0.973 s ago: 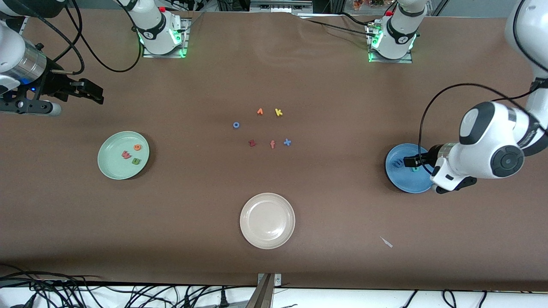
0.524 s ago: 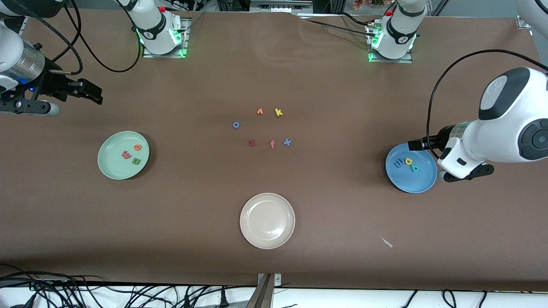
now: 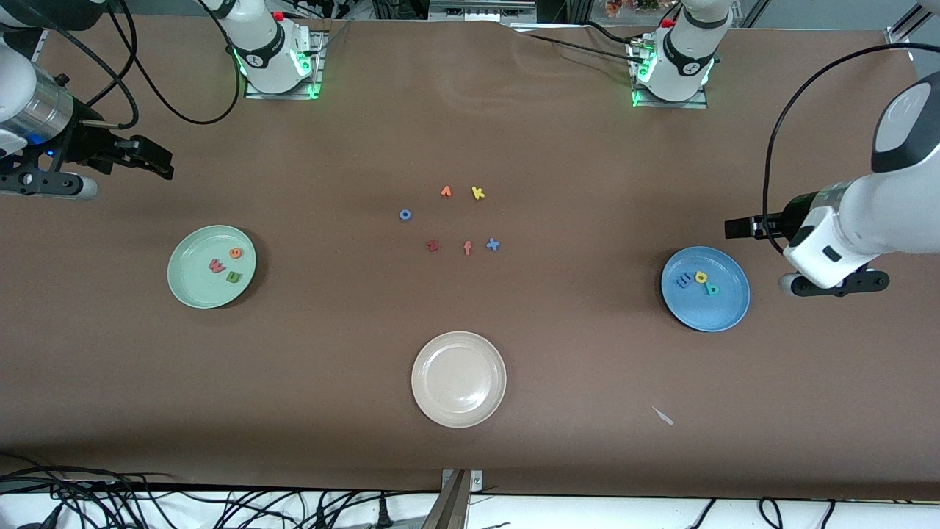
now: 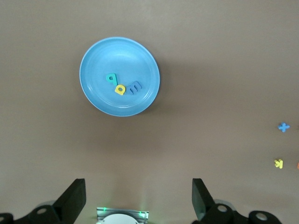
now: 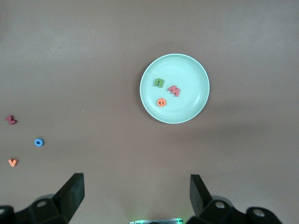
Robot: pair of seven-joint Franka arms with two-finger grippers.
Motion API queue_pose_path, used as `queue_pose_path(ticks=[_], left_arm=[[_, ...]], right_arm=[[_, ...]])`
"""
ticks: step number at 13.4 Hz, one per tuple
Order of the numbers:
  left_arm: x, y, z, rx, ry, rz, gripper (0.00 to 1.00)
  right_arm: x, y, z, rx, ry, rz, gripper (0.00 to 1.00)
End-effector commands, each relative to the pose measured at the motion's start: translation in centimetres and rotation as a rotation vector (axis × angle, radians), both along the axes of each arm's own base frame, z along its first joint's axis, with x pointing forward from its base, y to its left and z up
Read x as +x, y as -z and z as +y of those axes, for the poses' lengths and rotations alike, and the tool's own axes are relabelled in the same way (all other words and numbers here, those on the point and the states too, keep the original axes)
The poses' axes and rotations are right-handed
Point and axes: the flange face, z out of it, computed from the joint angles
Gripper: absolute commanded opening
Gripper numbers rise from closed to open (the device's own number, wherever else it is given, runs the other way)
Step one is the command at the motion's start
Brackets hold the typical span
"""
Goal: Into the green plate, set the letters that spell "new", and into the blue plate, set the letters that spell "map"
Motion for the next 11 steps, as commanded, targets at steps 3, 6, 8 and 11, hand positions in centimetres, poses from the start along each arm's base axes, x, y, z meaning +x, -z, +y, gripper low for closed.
queue_pose_path(ticks=[3,6,8,11], left_arm=[[-2.0,-5.0,-0.7,0.017,0.047,-0.065,1.0],[-3.2,-6.5,1.6,-0.031,0.057,-0.139,1.0],[-5.2,-6.6,2.2,-0.038,0.023,-0.189,1.0],[-6.8,-6.5,1.9,-0.015,0.005,-0.249,1.0]], right_arm=[[0.1,-0.7,-0.1,-0.005,0.011,-0.009,1.0],[0.1,-0.7,-0.1,-0.005,0.011,-0.009,1.0],[0.1,-0.7,0.0,-0.005,0.009,-0.009,1.0],[0.1,-0.7,-0.1,-0.005,0.011,-0.009,1.0]])
